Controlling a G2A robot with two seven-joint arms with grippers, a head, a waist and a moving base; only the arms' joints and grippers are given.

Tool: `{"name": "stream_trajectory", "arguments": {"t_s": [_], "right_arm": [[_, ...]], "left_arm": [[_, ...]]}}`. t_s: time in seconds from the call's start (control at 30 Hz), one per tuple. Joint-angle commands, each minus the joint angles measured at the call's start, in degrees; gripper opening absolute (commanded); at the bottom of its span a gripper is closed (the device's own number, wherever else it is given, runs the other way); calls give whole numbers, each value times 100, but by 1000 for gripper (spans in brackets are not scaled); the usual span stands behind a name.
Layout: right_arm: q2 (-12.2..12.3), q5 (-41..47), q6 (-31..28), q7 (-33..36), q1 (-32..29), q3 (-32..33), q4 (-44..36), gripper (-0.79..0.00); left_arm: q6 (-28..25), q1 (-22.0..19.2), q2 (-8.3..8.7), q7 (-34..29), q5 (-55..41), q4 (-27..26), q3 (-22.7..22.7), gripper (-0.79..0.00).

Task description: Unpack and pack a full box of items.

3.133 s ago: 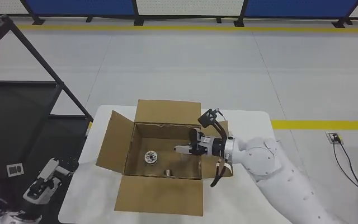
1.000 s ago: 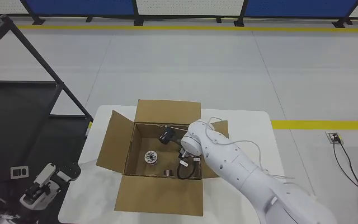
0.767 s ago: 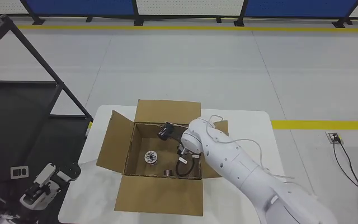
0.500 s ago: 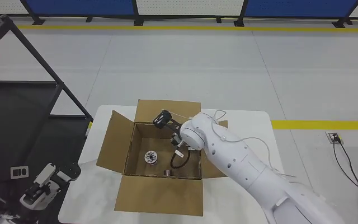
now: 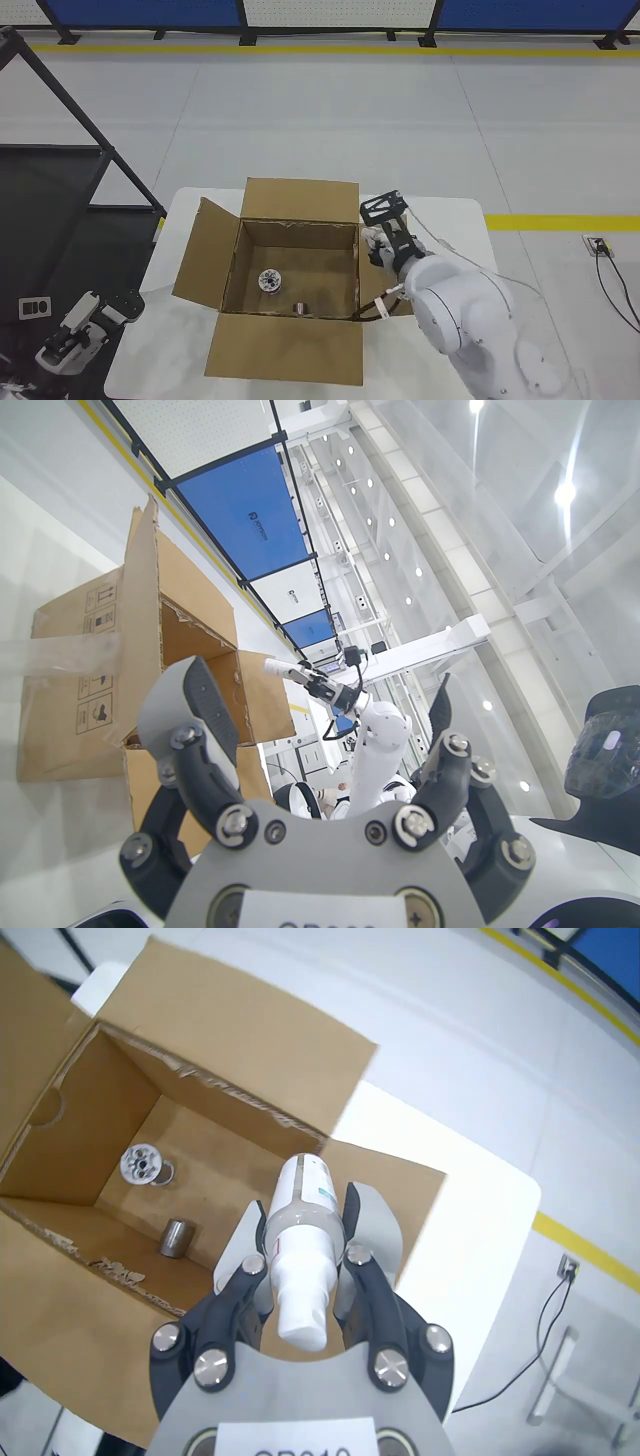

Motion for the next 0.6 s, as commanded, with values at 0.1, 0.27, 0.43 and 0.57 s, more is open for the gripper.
{"name": "stream_trajectory", "arguments": {"t_s": [0.1, 0.27, 0.43, 0.57], "right_arm": [[53, -450, 995, -327, -1040, 829, -611, -785], [61, -233, 1358, -359, -1401, 1519, -350, -785], [78, 103, 1043, -203, -1180, 1932, 662, -785], [98, 53, 609, 216, -727, 1944, 1569, -785]], "left_arm": [[0, 0, 0, 0, 0, 0, 0, 0], [0, 0, 0, 0, 0, 0, 0, 0], [0, 0, 0, 0, 0, 0, 0, 0], [0, 0, 0, 0, 0, 0, 0, 0]]}}
